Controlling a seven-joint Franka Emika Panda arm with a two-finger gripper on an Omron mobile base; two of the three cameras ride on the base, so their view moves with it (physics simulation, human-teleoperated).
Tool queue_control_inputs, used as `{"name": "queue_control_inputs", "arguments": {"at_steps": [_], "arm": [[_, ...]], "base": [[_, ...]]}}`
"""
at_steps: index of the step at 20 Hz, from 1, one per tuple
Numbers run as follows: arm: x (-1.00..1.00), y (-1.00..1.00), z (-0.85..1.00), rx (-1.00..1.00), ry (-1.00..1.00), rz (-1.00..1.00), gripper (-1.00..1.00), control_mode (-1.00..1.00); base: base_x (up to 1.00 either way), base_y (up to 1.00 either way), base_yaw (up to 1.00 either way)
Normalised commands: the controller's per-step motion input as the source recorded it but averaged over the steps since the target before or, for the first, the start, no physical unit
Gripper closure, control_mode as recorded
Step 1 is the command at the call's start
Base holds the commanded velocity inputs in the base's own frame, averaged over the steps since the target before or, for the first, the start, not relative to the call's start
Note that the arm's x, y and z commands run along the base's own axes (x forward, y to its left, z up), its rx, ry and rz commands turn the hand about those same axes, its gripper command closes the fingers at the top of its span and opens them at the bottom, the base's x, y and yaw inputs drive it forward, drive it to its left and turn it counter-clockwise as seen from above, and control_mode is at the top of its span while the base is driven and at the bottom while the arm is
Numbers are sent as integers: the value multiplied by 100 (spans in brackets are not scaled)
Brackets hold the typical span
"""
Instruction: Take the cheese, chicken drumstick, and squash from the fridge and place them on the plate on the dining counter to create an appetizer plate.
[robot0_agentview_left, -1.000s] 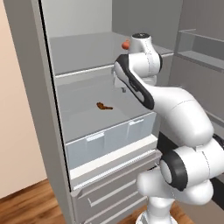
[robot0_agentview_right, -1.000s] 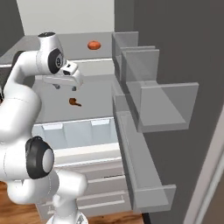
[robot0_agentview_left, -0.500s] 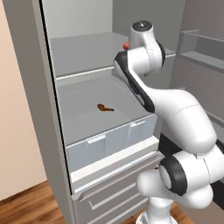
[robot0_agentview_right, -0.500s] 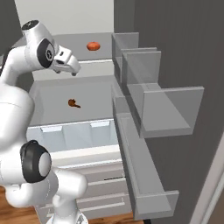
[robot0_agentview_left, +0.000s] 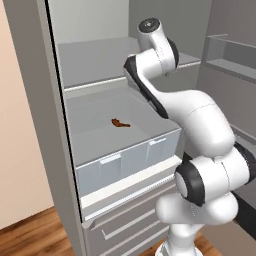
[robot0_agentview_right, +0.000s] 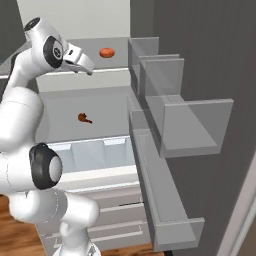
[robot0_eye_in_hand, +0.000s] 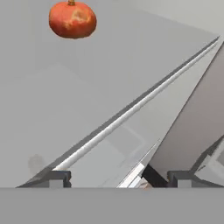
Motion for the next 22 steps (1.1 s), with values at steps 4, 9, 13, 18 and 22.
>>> {"name": "queue_control_inputs", "arguments": {"at_steps": [4, 9, 13, 18, 22], "arm": [[75, 0, 29, 0, -19, -5, -100, -100], [27, -5, 35, 0, -22, -1, -100, -100], [17, -19, 2, 0, -21, -2, -100, -100], [38, -33, -21, 0, -17, -1, -100, -100], [30, -31, -25, 2, -17, 2, -100, -100]], "base": [[0, 0, 0], [0, 0, 0], [0, 0, 0], [0, 0, 0], [0, 0, 0]]}}
